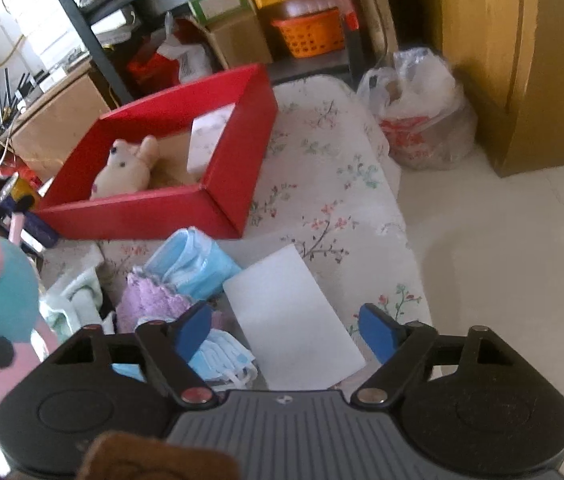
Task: Organize soft objects
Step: 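Close the right tool on the white sponge while the left tool holds the pig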
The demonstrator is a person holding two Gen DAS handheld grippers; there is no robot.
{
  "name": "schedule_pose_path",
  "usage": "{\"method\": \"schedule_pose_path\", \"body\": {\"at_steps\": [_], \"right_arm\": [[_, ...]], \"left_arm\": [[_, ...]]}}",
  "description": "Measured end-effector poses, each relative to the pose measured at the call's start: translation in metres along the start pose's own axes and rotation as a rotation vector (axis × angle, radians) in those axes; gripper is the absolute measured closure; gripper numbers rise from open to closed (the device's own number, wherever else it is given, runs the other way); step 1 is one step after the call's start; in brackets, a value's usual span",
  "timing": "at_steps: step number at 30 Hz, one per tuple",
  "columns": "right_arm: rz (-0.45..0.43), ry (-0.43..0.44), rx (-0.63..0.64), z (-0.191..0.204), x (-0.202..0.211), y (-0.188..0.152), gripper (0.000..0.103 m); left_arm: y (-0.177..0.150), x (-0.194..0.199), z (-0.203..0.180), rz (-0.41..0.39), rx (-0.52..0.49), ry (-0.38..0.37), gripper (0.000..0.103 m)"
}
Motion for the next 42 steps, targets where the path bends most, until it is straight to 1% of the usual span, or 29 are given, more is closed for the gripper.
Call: {"method": "schedule_pose_path", "body": {"at_steps": [1, 2, 4, 8, 10, 11, 12, 13, 14, 15, 17, 19, 20, 23, 25, 26, 27, 29, 30, 31, 32, 33, 34, 36, 38, 41, 42], "right_arm": [[0.011, -0.012, 0.020, 0.002, -0.004, 0.000, 0.062], [0.020, -0.021, 0.032, 0.004, -0.009, -0.001, 0.062], [0.033, -0.044, 0.053, 0.008, -0.018, 0.000, 0.063], [0.050, -0.074, 0.079, 0.014, -0.030, 0.003, 0.062], [0.064, -0.085, 0.083, 0.013, -0.037, 0.004, 0.061], [0.059, -0.089, 0.088, 0.014, -0.037, 0.005, 0.061], [0.062, -0.095, 0.096, 0.015, -0.038, 0.005, 0.061], [0.061, -0.098, 0.102, 0.016, -0.037, 0.004, 0.061], [0.061, -0.099, 0.105, 0.016, -0.037, 0.004, 0.061], [0.062, -0.099, 0.107, 0.016, -0.037, 0.003, 0.061], [0.064, -0.097, 0.110, 0.016, -0.036, 0.003, 0.061], [0.066, -0.093, 0.111, 0.016, -0.036, 0.002, 0.061], [0.067, -0.092, 0.112, 0.016, -0.036, 0.002, 0.061], [0.067, -0.094, 0.119, 0.017, -0.037, 0.002, 0.061], [0.064, -0.095, 0.120, 0.017, -0.036, 0.002, 0.062], [0.063, -0.094, 0.120, 0.017, -0.036, 0.002, 0.062], [0.063, -0.094, 0.123, 0.017, -0.036, 0.001, 0.062], [0.065, -0.093, 0.132, 0.017, -0.036, 0.001, 0.062], [0.063, -0.092, 0.131, 0.017, -0.036, 0.001, 0.062], [0.062, -0.091, 0.132, 0.017, -0.036, 0.000, 0.062], [0.062, -0.090, 0.136, 0.017, -0.037, 0.000, 0.061], [0.066, -0.091, 0.150, 0.019, -0.037, 0.000, 0.060], [0.068, -0.095, 0.161, 0.020, -0.038, -0.001, 0.059], [0.064, -0.101, 0.160, 0.020, -0.038, -0.001, 0.059], [0.061, -0.108, 0.147, 0.018, -0.035, 0.000, 0.067], [0.061, -0.057, 0.072, 0.008, -0.031, 0.002, 0.074], [0.062, -0.038, 0.044, 0.005, -0.030, 0.003, 0.075]], "left_arm": [[0.000, 0.000, 0.001, 0.007, 0.005, -0.010, 0.032], [0.000, 0.000, 0.001, 0.014, 0.011, -0.020, 0.031], [-0.001, -0.002, 0.002, 0.020, 0.009, -0.031, 0.031], [0.001, -0.003, 0.001, 0.016, -0.005, -0.032, 0.032], [0.001, -0.004, 0.002, 0.018, -0.004, -0.039, 0.038], [0.001, -0.004, 0.002, 0.020, -0.004, -0.045, 0.044], [0.001, -0.004, 0.002, 0.023, -0.006, -0.052, 0.045], [0.001, -0.006, 0.001, 0.028, -0.016, -0.048, 0.045], [0.000, -0.008, 0.001, 0.035, -0.030, -0.028, 0.045], [-0.002, -0.013, 0.000, 0.051, -0.047, 0.000, 0.042], [-0.007, -0.023, 0.001, 0.083, -0.068, 0.006, 0.042], [-0.014, -0.033, -0.001, 0.123, -0.098, 0.036, 0.040], [-0.017, -0.034, -0.003, 0.127, -0.119, 0.038, 0.036], [-0.028, -0.034, -0.019, 0.145, -0.249, 0.056, 0.036], [-0.040, -0.039, -0.029, 0.172, -0.346, 0.070, 0.027], [-0.045, -0.045, -0.032, 0.191, -0.385, 0.085, 0.022], [-0.050, -0.053, -0.033, 0.203, -0.406, 0.119, 0.020], [-0.053, -0.066, -0.030, 0.221, -0.428, 0.184, 0.021], [-0.053, -0.075, -0.026, 0.240, -0.421, 0.209, 0.026], [-0.054, -0.083, -0.020, 0.263, -0.397, 0.224, 0.027], [-0.055, -0.091, -0.015, 0.284, -0.371, 0.233, 0.024], [-0.055, -0.091, -0.015, 0.269, -0.378, 0.234, 0.024], [-0.057, -0.091, -0.017, 0.267, -0.395, 0.250, 0.026], [-0.059, -0.090, -0.018, 0.264, -0.394, 0.253, 0.029], [-0.058, -0.089, -0.017, 0.267, -0.373, 0.246, 0.030], [-0.056, -0.082, -0.015, 0.264, -0.338, 0.226, 0.031], [-0.054, -0.081, -0.014, 0.259, -0.329, 0.217, 0.031]]}}
Point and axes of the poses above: each gripper's, at about its wrist camera, not at the fingertips, and x roughly against the way its jaws point, z to its left, y to its top, the point moved 3 cm from there along -x, roughly the way its jaws point, and after that the axes turned 1 degree about x, right-handed, at the moved point
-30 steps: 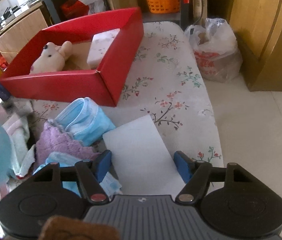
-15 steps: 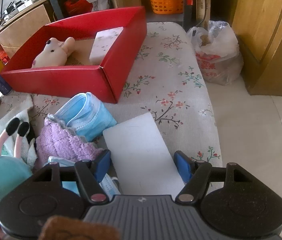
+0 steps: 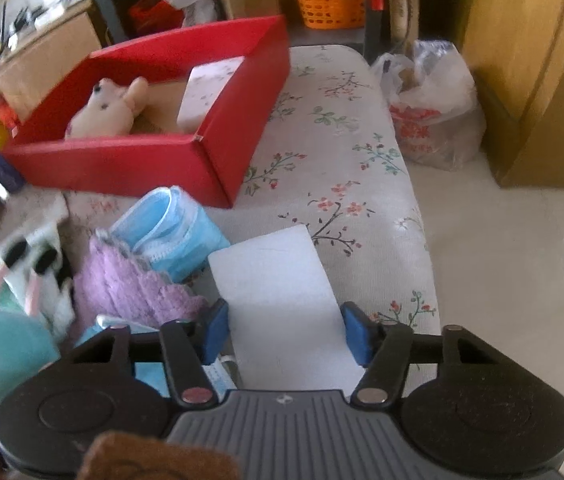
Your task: Organize soft objects
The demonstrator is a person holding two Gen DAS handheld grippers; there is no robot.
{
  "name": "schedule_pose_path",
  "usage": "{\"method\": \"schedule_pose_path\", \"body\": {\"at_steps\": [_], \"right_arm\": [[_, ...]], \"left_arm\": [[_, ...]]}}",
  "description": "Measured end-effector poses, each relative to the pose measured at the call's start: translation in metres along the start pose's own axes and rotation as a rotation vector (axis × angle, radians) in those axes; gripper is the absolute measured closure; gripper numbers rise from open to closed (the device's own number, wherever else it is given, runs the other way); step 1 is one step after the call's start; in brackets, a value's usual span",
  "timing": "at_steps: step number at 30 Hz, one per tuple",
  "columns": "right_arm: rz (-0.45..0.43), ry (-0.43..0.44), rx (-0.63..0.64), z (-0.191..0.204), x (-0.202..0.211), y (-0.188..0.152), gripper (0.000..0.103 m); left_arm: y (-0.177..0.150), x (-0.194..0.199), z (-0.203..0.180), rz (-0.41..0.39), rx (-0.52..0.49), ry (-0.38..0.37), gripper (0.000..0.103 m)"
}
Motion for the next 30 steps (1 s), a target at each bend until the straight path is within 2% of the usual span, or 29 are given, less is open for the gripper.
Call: {"method": "schedule_pose_path", "body": {"at_steps": [3, 6, 20, 25, 30], "right_arm": [[-0.008, 0.049, -0.076, -0.009, 0.004, 0.002, 0.076], [-0.036, 0.069, -0.098, -0.011, 0.014, 0.004, 0.076], [-0.186, 0.087, -0.044, 0.005, 0.077, 0.011, 0.076], [-0.235, 0.148, -0.060, 0.010, 0.100, 0.009, 0.076], [-0.275, 0.149, -0.043, 0.021, 0.117, 0.006, 0.076]], "left_arm": [[0.004, 0.010, 0.001, -0.023, 0.022, -0.039, 0.031], [0.008, 0.025, 0.006, -0.053, 0.044, -0.071, 0.031], [0.023, 0.077, 0.029, -0.216, 0.147, -0.115, 0.031], [0.025, 0.089, 0.035, -0.253, 0.179, -0.144, 0.031], [0.030, 0.106, 0.038, -0.310, 0.196, -0.157, 0.031]]}}
Point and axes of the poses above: each gripper's, at about its wrist camera, not at the fingertips, and x roughly against the way its jaws point, z to its left, y to its top, the point moved 3 cm from there along -x, roughly the way its jaws point, and after that the axes turned 1 degree about x, right-handed, at the moved point
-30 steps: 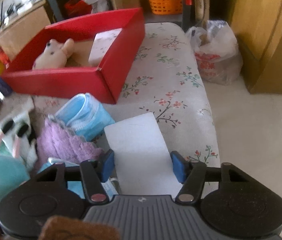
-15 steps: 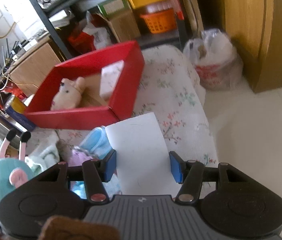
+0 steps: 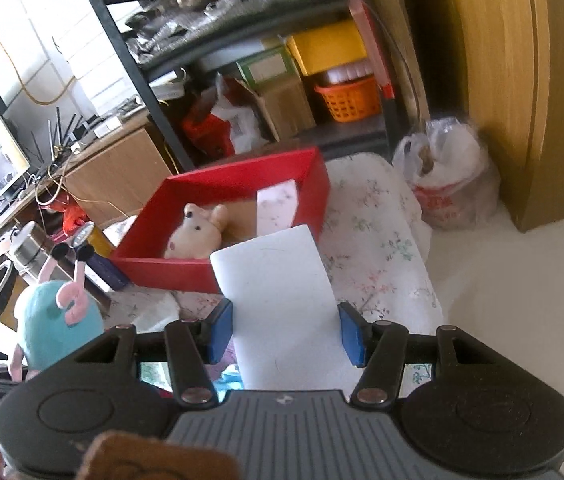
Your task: Organize soft objects
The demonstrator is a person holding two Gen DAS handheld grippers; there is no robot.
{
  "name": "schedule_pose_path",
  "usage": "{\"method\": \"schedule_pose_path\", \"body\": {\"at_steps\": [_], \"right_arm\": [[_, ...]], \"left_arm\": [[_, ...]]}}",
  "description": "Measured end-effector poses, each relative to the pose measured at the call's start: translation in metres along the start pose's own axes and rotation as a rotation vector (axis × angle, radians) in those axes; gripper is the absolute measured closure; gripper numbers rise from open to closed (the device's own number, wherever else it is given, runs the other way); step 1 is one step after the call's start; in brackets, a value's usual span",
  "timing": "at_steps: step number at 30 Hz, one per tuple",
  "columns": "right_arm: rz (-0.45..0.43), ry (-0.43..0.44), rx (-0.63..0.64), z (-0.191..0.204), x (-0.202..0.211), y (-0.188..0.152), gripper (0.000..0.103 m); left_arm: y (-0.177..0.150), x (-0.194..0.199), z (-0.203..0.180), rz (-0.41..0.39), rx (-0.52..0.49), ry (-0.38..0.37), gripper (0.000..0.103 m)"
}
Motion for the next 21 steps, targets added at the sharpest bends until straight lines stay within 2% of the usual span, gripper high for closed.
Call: {"method": "schedule_pose_path", "body": {"at_steps": [5, 10, 15, 21], "right_arm": [[-0.025, -0.009, 0.028, 0.012, 0.015, 0.004, 0.076], [-0.114, 0.026, 0.047, 0.030, 0.029, 0.020, 0.076], [-0.219, 0.028, 0.119, 0.056, 0.048, 0.028, 0.076], [-0.298, 0.029, 0.125, 0.065, 0.055, 0.039, 0.076]], "left_arm": [[0.013, 0.018, 0.004, -0.061, 0.007, 0.010, 0.031], [0.030, 0.026, 0.011, -0.119, 0.039, 0.017, 0.031], [0.050, 0.028, 0.008, -0.179, 0.066, 0.008, 0.030], [0.066, 0.033, -0.006, -0.237, 0.040, -0.003, 0.030]]}}
Point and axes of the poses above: each gripper's, at about its wrist camera, not at the fingertips, and x roughly against the way its jaws point, z to its left, y to its top, the point moved 3 cm from there along -x, roughly the way its jaws point, and after that the axes turned 1 degree about x, right-handed, at the moved point
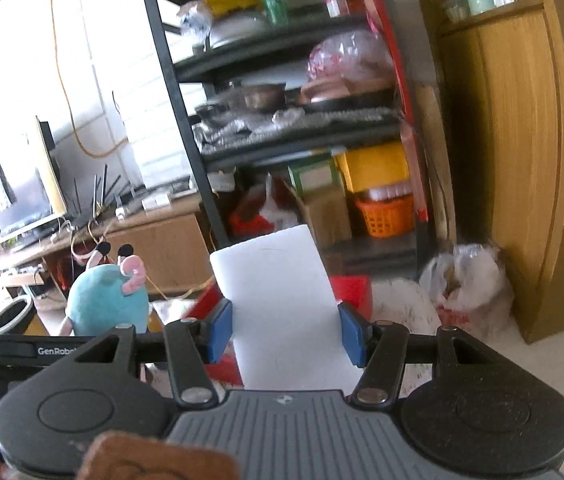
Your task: Organize soft objects
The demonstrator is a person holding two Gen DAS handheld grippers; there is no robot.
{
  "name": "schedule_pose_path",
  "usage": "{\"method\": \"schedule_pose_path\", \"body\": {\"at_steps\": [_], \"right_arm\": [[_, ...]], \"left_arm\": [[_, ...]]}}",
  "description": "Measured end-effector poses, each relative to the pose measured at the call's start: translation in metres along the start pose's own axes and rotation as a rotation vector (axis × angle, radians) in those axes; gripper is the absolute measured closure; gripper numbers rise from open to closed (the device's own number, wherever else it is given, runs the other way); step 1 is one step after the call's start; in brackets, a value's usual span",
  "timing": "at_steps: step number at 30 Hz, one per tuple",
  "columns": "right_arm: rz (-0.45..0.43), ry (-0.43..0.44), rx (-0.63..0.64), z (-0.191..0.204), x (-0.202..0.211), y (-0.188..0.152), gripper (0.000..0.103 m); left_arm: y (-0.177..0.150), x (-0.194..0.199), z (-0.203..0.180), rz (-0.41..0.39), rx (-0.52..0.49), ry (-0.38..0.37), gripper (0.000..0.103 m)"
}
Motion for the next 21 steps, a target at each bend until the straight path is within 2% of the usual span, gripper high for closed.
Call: {"method": "schedule_pose_path", "body": {"at_steps": [21], "right_arm": [[-0.057, -0.018, 0.012, 0.005, -0.028, 0.015, 0.075]], "left_arm": [[0.027, -0.016, -0.003, -0.062, 0.003, 0.001, 0.030]]}}
Point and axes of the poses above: each gripper's, at about its wrist camera, not at the fingertips, and x roughly against the way its jaws point, z to its left, y to its top, the point moved 3 cm from there along -x, roughly the way its jaws point, and after that the axes turned 1 degree about x, right-handed, at the moved point
